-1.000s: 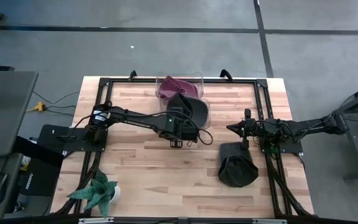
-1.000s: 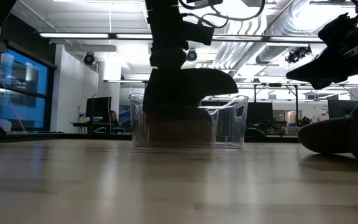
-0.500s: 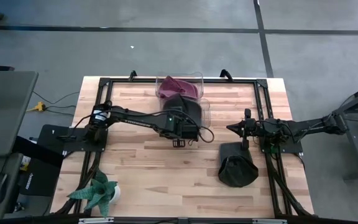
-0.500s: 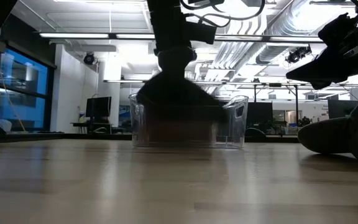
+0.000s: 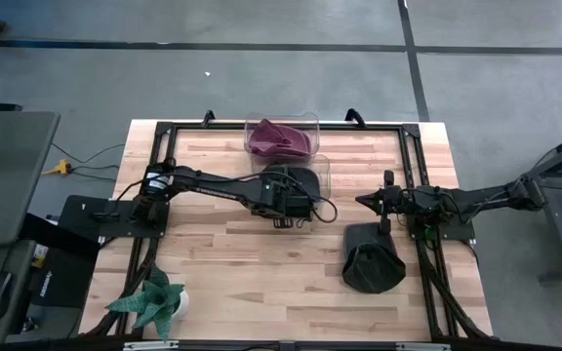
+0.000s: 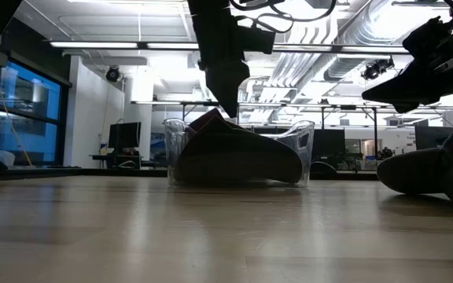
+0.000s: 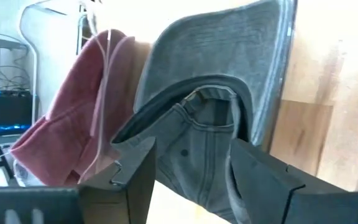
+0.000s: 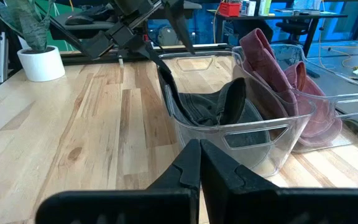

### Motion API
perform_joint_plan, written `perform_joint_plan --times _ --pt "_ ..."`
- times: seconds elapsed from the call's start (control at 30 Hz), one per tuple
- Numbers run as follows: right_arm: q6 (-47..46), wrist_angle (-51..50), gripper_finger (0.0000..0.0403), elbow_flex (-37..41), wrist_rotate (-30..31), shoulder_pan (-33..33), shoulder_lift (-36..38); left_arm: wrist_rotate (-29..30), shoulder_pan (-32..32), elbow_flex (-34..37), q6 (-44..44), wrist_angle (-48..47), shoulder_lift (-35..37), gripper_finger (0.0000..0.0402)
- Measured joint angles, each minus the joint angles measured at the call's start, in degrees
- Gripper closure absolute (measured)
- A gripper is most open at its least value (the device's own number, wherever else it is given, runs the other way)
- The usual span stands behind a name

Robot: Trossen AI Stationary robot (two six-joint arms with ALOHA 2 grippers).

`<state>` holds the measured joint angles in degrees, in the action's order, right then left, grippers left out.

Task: Pick & Place hat
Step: Put the black cap into the bottom transparent bin

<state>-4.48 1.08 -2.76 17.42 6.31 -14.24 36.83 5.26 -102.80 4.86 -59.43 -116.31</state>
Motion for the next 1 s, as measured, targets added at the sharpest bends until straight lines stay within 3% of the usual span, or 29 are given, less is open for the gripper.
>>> perform_joint_plan --times 0.53,1.0 --pt "0.0 0.0 0.0402 0.0 0.0 0.0 0.0 1.1 1.3 0.0 0.2 2.2 2.7 0.0183" --pt "0.0 0.0 0.0402 0.0 0.0 0.0 0.0 -15.9 3.1 -0.1 4.0 9.6 11.8 0.0183"
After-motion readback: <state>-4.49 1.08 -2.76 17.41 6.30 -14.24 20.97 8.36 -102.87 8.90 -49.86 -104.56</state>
